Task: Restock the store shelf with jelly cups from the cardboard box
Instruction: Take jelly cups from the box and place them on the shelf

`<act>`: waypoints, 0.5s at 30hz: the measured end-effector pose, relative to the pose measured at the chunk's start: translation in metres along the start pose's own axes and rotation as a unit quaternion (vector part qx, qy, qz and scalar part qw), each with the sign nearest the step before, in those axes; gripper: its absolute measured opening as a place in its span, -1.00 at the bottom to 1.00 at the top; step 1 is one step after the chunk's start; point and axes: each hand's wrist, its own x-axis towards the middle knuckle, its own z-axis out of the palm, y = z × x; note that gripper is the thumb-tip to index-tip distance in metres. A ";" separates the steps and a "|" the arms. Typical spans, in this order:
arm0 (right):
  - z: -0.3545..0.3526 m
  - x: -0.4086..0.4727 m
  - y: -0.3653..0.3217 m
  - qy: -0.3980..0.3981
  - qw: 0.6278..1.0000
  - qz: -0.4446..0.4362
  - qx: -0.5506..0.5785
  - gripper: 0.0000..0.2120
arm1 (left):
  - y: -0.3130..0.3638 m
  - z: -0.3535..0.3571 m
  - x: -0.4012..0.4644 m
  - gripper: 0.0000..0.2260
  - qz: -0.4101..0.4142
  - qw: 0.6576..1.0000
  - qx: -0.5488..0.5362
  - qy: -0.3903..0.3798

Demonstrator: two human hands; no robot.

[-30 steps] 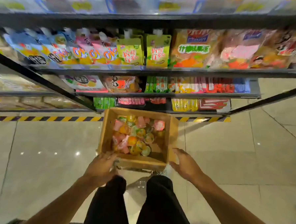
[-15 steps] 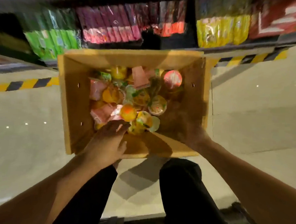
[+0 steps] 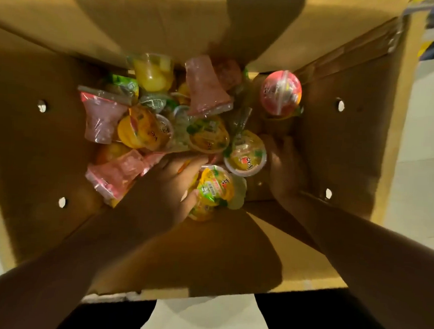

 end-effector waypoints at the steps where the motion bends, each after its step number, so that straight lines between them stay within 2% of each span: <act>1: -0.001 0.000 -0.001 -0.004 1.000 0.000 -0.009 -0.56 | 0.000 0.000 -0.001 -0.45 -0.007 1.000 -0.004 0.003; 5: -0.015 -0.001 0.002 -0.050 0.999 -0.004 -0.010 -0.45 | 0.002 -0.010 -0.012 -0.47 0.010 1.000 0.000 0.000; 9: -0.045 -0.024 -0.001 -0.118 0.980 0.095 0.126 -0.52 | 0.002 -0.030 -0.022 -0.51 0.048 0.999 0.001 -0.010; 12: -0.077 -0.051 -0.009 -0.093 0.955 0.119 0.256 -0.51 | 0.008 -0.052 -0.016 -0.52 0.035 0.999 0.024 -0.011; 15: -0.106 -0.070 -0.018 -0.039 0.949 0.105 0.294 -0.57 | 0.019 -0.078 0.002 -0.48 0.010 0.998 0.065 -0.010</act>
